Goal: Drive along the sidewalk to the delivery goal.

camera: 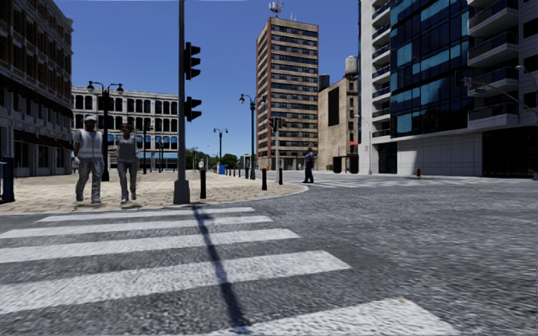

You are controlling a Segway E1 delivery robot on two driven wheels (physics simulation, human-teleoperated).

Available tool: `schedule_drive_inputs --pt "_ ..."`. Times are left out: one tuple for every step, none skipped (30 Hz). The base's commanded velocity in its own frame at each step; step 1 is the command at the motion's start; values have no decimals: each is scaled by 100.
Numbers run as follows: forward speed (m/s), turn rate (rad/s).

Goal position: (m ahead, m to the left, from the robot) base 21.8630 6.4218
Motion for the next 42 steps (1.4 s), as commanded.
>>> schedule_drive_inputs --pt "199 23" --pt "199 23" --pt "199 29" --pt "199 34" --pt "199 35" --pt "199 36" --pt "199 36" --pt "199 36" --pt "199 36" --pt "199 36" --pt "199 36" --pt "199 36" --pt "199 36" --pt "199 36" --pt "199 37" --pt "199 37" --pt "199 37" --pt "199 37" --pt "199 37" --pt "199 37" --pt "199 37" --pt "199 37" --pt "199 37" --pt "199 37" --pt "199 37" --pt "199 37" --pt "199 37" --pt "199 37" --pt "199 37" --pt "199 24" --pt "199 12" --pt "199 10" --pt "199 9" --pt "199 9" --pt "199 9" --pt "199 10" --pt "199 10" --pt "199 10" --pt "199 10" --pt "198 10" --pt "197 6" --pt "190 48"
